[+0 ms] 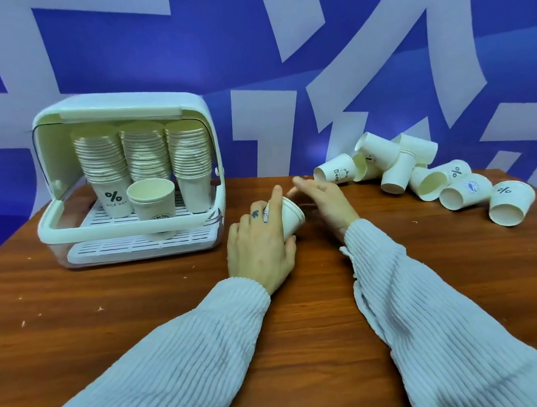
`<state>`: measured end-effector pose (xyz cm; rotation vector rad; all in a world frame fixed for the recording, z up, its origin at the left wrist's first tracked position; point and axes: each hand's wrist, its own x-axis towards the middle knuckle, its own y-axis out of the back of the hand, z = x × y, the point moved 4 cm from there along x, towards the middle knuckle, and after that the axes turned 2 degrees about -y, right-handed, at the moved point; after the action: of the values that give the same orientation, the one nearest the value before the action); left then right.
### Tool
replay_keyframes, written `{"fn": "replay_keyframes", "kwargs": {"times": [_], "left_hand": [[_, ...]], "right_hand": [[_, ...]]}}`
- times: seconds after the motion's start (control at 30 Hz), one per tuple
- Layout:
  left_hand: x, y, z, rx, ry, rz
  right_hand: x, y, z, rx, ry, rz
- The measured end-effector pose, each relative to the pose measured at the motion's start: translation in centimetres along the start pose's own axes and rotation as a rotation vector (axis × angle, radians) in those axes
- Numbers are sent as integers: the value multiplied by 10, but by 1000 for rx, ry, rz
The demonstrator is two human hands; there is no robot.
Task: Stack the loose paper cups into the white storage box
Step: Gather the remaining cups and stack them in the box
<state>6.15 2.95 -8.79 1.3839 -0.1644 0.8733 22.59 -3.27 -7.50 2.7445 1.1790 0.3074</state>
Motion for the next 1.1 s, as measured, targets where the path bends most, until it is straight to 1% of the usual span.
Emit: {"fn": "replay_keyframes", "kwargs": {"times": [0.07,0.1,0.13,0.17,0.27,0.33,0.37,0.43,0.53,0.57,0.6,0.67,0.73,0.83,0.9,0.97,1.07,1.1], "left_hand": [[0,1,-1,-93,40,9],[-1,1,-1,-132,49,6],[-1,1,0,-154,43,2],[-1,1,1,-163,28,-3],[0,-1,2,-182,3,-17],[1,-2,2,-184,3,-20],[0,-2,2,-183,5,-15],[0,0,1,-194,6,-5],[1,1,1,-222,6,-3],[1,2,1,-226,-1,3],[2,2,2,-227,-7,8],[3,1,2,-230,-13,12],[3,1,2,-230,-16,13],[2,1,2,-229,-15,16],[1,0,4,-246,-20,7],[2,0,4,-253,-26,2],[5,-1,1,-258,-3,0],[4,-1,1,-258,3,-4]], "right_hand": [[15,18,13,-264,34,339],[21,27,19,-443,15,454],[28,33,24,-597,-31,503],[35,37,29,-712,-81,514],[57,39,41,-929,-152,474],[68,40,49,-1005,-148,485],[72,42,48,-1005,-126,515],[73,47,42,-943,-32,626],[72,55,28,-821,140,837],[73,57,27,-785,145,852],[75,58,30,-746,123,828],[81,61,36,-657,51,730],[83,60,39,-606,42,656],[85,54,35,-703,55,622],[90,48,37,-760,22,521],[91,45,37,-711,5,456],[84,44,31,-597,7,545],[81,43,30,-574,6,541]]}}
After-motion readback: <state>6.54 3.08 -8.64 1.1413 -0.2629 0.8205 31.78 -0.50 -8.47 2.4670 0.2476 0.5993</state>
